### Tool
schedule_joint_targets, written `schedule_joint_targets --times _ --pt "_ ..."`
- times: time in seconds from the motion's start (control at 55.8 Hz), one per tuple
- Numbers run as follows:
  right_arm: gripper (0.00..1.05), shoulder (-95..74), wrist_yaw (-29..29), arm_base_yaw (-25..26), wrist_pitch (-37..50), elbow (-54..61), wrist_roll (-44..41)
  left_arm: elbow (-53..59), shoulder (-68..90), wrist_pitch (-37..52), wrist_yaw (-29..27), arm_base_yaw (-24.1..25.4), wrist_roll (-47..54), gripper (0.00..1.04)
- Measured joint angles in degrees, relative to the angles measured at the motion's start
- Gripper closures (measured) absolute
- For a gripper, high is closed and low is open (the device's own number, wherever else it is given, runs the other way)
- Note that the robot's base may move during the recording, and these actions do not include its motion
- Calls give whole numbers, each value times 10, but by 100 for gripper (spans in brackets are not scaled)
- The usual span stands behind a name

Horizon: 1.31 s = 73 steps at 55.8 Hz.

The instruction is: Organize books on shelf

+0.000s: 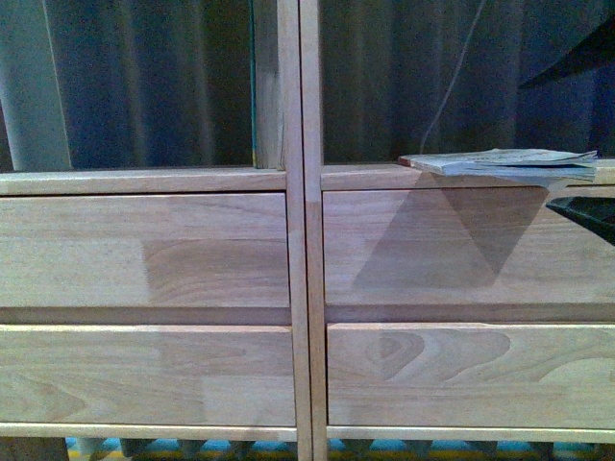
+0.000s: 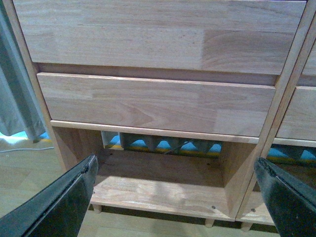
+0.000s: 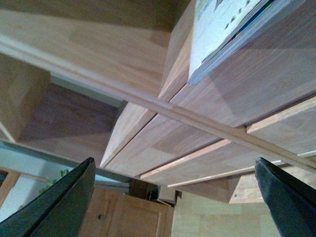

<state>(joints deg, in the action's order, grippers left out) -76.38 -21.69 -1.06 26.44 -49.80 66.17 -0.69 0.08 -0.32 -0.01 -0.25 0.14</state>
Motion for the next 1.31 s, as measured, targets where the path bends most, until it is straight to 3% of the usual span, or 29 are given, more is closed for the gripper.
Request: schedule_joint_targets --times 0.323,0.788,1.021,1.075,1.308 --pt "7 -103 58 -25 -11 -88 42 0 0 0 0 0 0 7" --pt "8 -197 109 -18 -29 -179 105 0 0 0 0 0 0 7" --pt "39 -204 115 -18 -51 -219 110 0 0 0 0 0 0 7" --pt "51 -204 116 -18 -59 -229 110 0 0 0 0 0 0 7" --pt "85 -206 118 -18 -72 -240 104 0 0 0 0 0 0 7"
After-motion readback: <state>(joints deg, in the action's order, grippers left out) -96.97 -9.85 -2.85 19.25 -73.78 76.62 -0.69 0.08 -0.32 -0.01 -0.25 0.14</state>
